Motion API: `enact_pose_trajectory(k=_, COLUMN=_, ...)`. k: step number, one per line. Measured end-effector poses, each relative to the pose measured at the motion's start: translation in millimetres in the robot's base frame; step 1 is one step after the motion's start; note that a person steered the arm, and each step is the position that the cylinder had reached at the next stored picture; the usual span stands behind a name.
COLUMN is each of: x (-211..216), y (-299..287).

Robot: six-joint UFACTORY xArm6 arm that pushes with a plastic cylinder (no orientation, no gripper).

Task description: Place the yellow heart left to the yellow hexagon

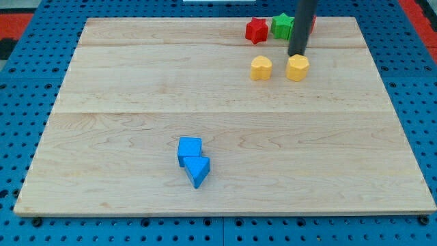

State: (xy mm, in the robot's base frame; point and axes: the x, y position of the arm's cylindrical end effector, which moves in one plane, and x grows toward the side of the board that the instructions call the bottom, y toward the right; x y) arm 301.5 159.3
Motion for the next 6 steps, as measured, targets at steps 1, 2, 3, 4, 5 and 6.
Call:
enact_pose_trajectory(k=1, x=6, y=-28)
enact_pose_trajectory(k=2, x=35, y=-39)
enact_pose_trajectory(k=3, x=67, y=2)
enact_pose_trajectory(k=4, x=41, y=10)
enact_pose_trajectory(k=5, x=51, y=36)
enact_pose_trajectory(k=6, x=75, y=18)
